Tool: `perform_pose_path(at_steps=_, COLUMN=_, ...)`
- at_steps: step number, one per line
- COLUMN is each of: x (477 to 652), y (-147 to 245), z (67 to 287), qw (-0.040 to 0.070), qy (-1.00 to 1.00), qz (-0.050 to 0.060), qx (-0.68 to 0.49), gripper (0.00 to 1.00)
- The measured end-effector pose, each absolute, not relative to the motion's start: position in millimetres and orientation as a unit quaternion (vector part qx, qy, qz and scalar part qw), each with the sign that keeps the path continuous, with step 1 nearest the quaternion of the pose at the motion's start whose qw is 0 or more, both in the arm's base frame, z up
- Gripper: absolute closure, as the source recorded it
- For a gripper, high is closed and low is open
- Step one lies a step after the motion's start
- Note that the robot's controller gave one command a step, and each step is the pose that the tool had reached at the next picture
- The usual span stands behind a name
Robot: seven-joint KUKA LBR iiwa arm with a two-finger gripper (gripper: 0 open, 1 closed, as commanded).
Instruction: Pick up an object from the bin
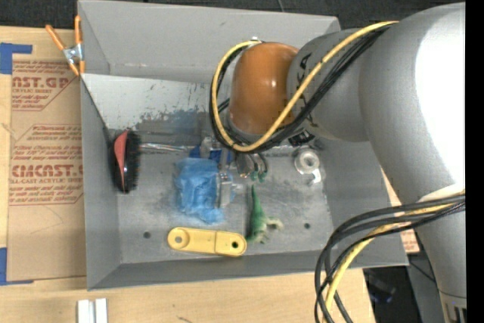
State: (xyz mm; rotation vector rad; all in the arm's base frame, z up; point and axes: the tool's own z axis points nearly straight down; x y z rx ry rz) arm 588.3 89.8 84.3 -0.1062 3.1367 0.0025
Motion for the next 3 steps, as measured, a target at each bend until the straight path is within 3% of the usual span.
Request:
perform_pose_path(at_steps=1, x=580.9, y=83.0, z=76.7, qw=0.014, qy=0.995, qz=0.002, qx=-0.096, gripper=1.0)
perform_pose_path(at_steps=2, x=580.9, y=83.1, z=76.7, qw=0.014, qy=0.995, qz=0.002, qx=-0.096, gripper=1.0)
perform_pose_path(at_steps=3, x=584.9, y=116.2, z=77.2, qw=0.017, qy=0.993, qz=0.0, qx=-0.117, gripper=1.0)
